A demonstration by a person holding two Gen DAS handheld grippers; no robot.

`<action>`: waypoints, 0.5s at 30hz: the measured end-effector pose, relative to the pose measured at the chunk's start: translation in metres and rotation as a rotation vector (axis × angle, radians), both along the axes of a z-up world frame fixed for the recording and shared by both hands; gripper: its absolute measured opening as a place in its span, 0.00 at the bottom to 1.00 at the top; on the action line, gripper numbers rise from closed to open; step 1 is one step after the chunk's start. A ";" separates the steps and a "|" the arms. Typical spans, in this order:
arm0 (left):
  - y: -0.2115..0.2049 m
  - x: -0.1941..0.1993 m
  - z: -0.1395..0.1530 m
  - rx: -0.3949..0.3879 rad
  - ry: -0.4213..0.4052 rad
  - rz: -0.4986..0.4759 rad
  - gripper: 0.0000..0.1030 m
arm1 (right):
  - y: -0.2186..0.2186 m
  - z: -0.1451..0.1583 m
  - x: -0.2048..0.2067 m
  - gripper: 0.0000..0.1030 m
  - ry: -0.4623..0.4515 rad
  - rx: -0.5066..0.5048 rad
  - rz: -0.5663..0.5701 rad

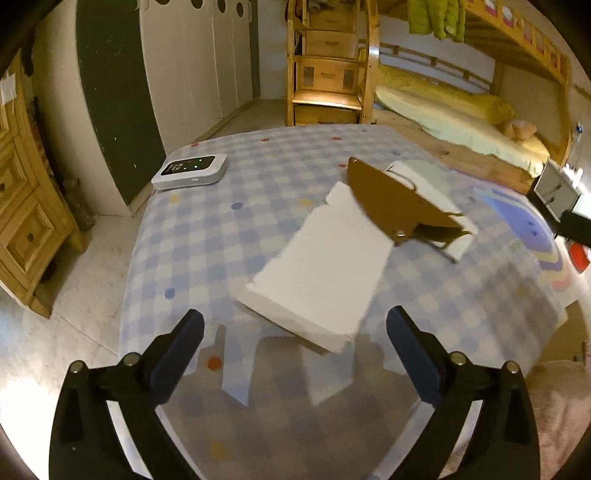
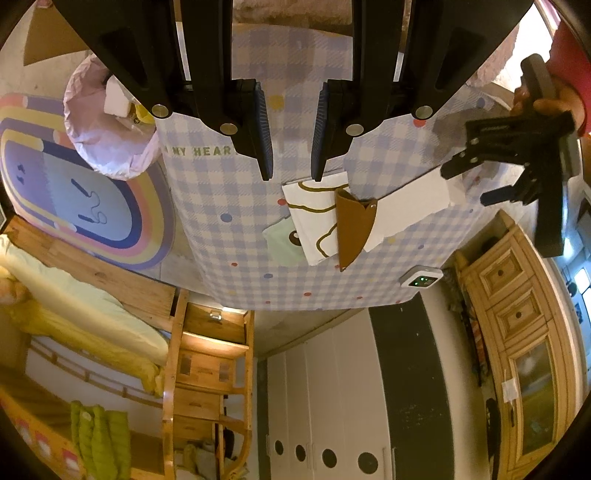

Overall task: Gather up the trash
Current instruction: 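Grasp the white paper sheet with the left gripper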

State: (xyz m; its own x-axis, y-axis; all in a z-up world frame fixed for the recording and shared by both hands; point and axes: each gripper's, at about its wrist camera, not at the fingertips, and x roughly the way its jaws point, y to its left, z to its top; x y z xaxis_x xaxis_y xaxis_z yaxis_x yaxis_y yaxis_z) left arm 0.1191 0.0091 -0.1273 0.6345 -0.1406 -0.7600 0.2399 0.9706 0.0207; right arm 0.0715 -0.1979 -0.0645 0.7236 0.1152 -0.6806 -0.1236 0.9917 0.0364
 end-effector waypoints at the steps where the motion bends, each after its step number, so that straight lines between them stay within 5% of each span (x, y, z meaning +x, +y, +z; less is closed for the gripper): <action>1: 0.000 0.004 -0.004 0.008 0.015 -0.015 0.93 | -0.001 0.000 -0.001 0.22 0.001 -0.001 -0.001; 12: -0.009 0.020 -0.017 0.022 0.061 -0.129 0.92 | 0.004 -0.003 0.005 0.22 0.028 0.000 0.006; 15: -0.013 0.015 -0.016 0.021 0.053 -0.141 0.80 | 0.005 -0.004 0.005 0.22 0.030 0.000 0.009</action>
